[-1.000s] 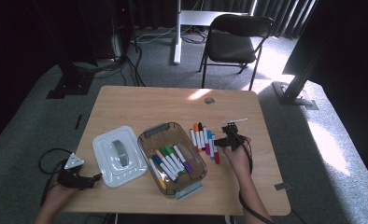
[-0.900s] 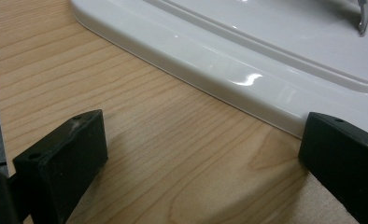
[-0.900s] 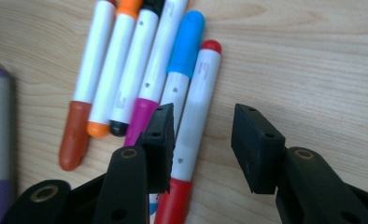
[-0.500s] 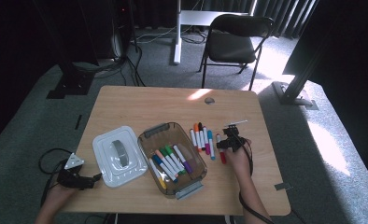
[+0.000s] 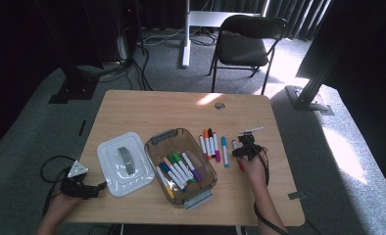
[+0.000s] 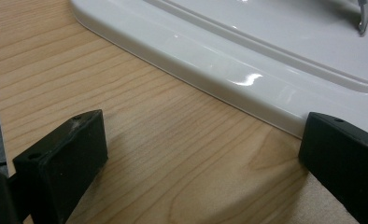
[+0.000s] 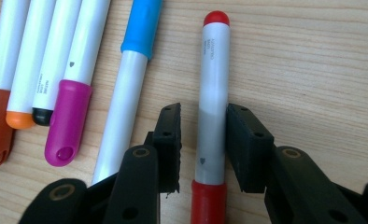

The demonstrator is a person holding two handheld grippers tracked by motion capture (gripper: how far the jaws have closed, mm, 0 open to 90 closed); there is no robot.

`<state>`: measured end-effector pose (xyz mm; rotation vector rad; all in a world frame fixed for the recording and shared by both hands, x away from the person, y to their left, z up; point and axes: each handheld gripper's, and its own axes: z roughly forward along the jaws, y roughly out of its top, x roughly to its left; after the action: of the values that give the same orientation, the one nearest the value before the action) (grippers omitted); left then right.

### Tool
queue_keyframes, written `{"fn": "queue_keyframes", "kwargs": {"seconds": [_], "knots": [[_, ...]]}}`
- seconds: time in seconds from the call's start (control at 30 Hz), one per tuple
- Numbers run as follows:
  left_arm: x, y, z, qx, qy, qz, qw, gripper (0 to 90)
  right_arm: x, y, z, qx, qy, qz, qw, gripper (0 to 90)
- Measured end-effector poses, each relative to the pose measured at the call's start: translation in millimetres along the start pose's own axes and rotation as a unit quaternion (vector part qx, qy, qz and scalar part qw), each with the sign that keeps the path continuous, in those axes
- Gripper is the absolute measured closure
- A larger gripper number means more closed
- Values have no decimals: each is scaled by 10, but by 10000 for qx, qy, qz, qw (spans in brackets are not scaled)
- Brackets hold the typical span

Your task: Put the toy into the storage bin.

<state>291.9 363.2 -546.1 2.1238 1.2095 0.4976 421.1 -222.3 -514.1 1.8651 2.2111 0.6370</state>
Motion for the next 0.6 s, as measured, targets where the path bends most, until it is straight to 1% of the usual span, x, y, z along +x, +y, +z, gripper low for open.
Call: {"fn": "queue_keyframes", "kwargs": {"seconds": [0.1, 0.2, 0.3, 0.37, 0.5, 0.53, 0.6], "knots": [[0, 0, 0, 0, 1, 0, 10000, 17, 14, -1, -1, 16, -93, -22, 10000, 717], [0, 0, 0, 0, 0, 1, 10000, 17, 12, -4, -1, 17, -125, -29, 9999, 757], [0, 0, 0, 1, 0, 1, 10000, 17, -9, -10, -4, -13, -92, 31, 10000, 763], [0, 0, 0, 0, 1, 1, 10000, 17, -8, -9, -9, 25, -94, 62, 9999, 765], [0, 0, 0, 0, 1, 0, 10000, 17, -28, -10, -22, 58, -9, 145, 9999, 766], [0, 0, 0, -1, 0, -1, 10000, 17, -35, -9, -40, 32, 31, 191, 9998, 766], [0, 0, 0, 0, 1, 0, 10000, 17, -38, -2, -69, 21, 55, 206, 9998, 766]]}}
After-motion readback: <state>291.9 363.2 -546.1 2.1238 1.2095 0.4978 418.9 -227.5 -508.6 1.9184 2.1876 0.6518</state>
